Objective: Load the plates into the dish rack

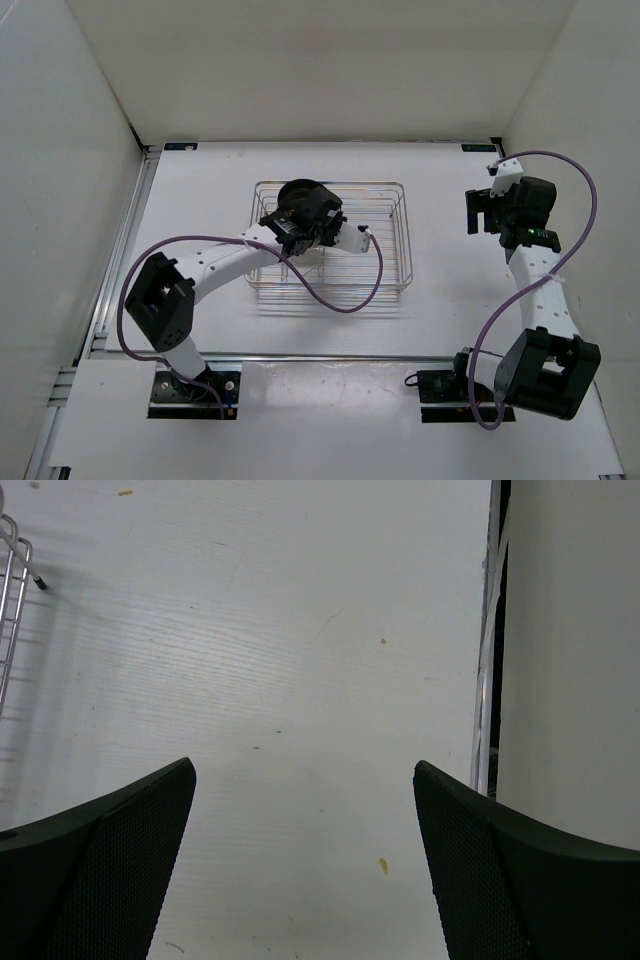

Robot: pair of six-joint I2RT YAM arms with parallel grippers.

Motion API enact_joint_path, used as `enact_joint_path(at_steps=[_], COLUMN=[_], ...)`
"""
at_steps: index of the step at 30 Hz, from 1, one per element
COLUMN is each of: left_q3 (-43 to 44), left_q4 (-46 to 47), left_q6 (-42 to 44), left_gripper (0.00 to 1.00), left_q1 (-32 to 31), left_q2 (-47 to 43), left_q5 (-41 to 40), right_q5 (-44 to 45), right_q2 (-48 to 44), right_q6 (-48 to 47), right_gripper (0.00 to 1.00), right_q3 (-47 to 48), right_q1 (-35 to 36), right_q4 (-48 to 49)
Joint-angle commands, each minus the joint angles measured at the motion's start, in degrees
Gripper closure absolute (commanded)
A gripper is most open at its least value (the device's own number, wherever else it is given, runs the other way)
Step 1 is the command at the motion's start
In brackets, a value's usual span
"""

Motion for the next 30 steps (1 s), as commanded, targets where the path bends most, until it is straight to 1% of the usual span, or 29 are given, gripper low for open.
enact_joint_path(at_steps=[1,3,6,14,16,19,22,23,24,25,26,27,28,29,30], left_q3=[0.6,0.6,0.1,-0.4,-0.4,1.9,6.9,8.3,11.2,12.2,12.2,11.7,10.8,9.4,7.7], left_q4=[1.2,1.2,1.2,1.2,1.2,1.2,1.2,1.2,1.2,1.2,0.5,-0.1,-2.8,-4.5,-6.2], left_q6=[-1.6,-1.6,-1.6,-1.6,-1.6,-3.0,-8.9,-13.3,-16.0,-18.7,-21.2,-26.2,-28.9,-31.5,-34.1], left_gripper=[0.75,0.69,0.66,0.66,0.60,0.59,0.47,0.34,0.28,0.23,0.19,0.16,0.10,0.09,0.07], left_q1=[-0.6,-0.6,-0.1,0.5,0.5,0.5,1.7,3.9,5.5,7.2,11.6,14.0,16.4,19.0,23.6], left_q2=[-0.6,-0.6,-1.1,-3.5,-4.7,-7.8,-10.1,-11.6,-12.2,-13.0,-15.1,-16.5,-17.9,-21.0,-22.7], left_q5=[0.6,0.6,0.6,0.0,-0.5,-2.5,-7.2,-10.5,-12.5,-14.5,-16.1,-18.2,-18.2,-17.6,-15.4], right_q5=[-0.9,-0.9,-0.9,-0.4,-0.4,-0.4,-0.4,-0.4,-0.4,-0.4,-0.4,0.1,0.8,0.9,0.9], right_q2=[-2.1,-2.1,-2.1,-2.6,-2.6,-2.6,-2.6,-2.6,-2.6,-3.2,-3.2,-3.2,-2.4,-2.4,-1.7], right_q6=[0.4,0.4,0.4,0.4,0.9,0.9,1.5,1.5,2.0,2.0,2.7,4.3,4.8,5.3,5.3], right_gripper=[0.08,0.08,0.08,0.08,0.06,0.06,0.06,0.00,0.00,0.00,0.00,0.00,0.00,0.00,0.00], right_q3=[-0.1,-0.1,-0.1,-0.7,-0.7,-0.1,-0.1,0.4,0.4,0.9,0.9,2.0,2.8,3.5,4.2], right_q1=[-0.2,-0.2,-0.2,-0.2,-0.2,-0.2,-0.2,-0.2,-0.2,-0.2,-0.2,-0.2,-0.2,-0.2,-0.2], right_q4=[1.7,1.7,1.7,1.2,0.6,-0.1,-1.4,-1.4,-2.3,-2.8,-2.8,-3.8,-5.4,-6.2,-6.8])
